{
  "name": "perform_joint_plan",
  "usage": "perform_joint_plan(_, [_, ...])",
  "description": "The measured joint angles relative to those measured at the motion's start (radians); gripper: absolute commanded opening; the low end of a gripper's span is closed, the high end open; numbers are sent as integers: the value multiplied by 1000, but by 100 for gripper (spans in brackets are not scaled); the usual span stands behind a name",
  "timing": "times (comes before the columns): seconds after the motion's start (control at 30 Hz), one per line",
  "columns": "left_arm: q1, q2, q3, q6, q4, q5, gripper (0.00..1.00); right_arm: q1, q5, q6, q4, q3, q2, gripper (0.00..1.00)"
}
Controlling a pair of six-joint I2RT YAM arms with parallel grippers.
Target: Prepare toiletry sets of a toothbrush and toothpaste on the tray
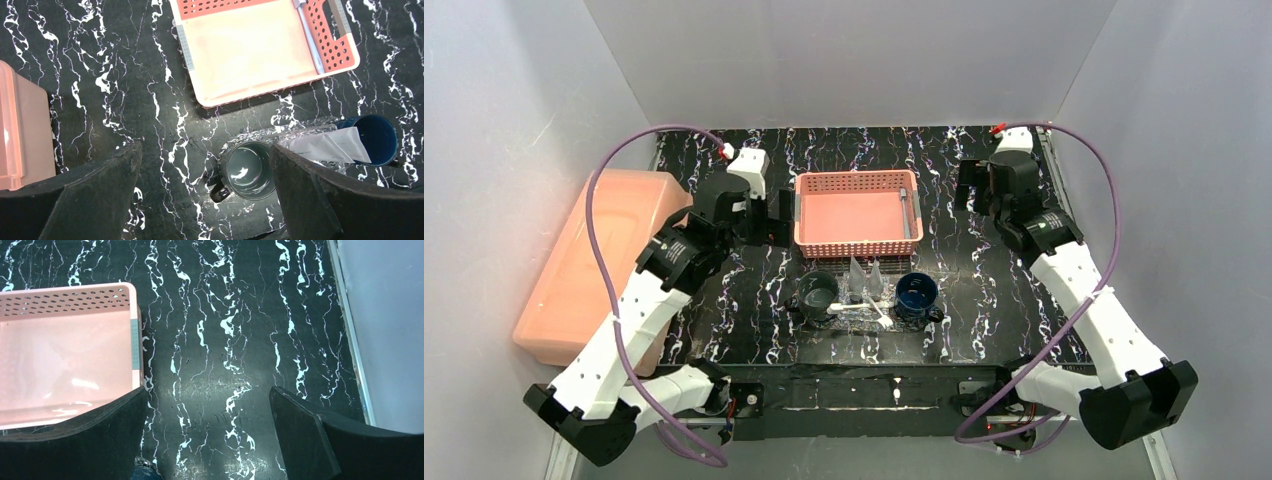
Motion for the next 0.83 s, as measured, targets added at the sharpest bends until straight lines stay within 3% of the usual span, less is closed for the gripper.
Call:
perform_joint_plan(0.17, [0,-69,-47,-40,40,-47,98,-78,-86,24,49,-50,-1,98])
perform_joint_plan(0.4, [0,-223,-175,-15,108,-72,98,-85,-163,39,85,-201,-85,98])
perform_joint_plan(0.6, [0,-417,-414,21,260,60,98,-85,-306,18,217,-425,-380,99])
perform_joint_plan(0.83, [0,-494,-470,21,344,100,98,-85,-377,13,252,-488,-494,98])
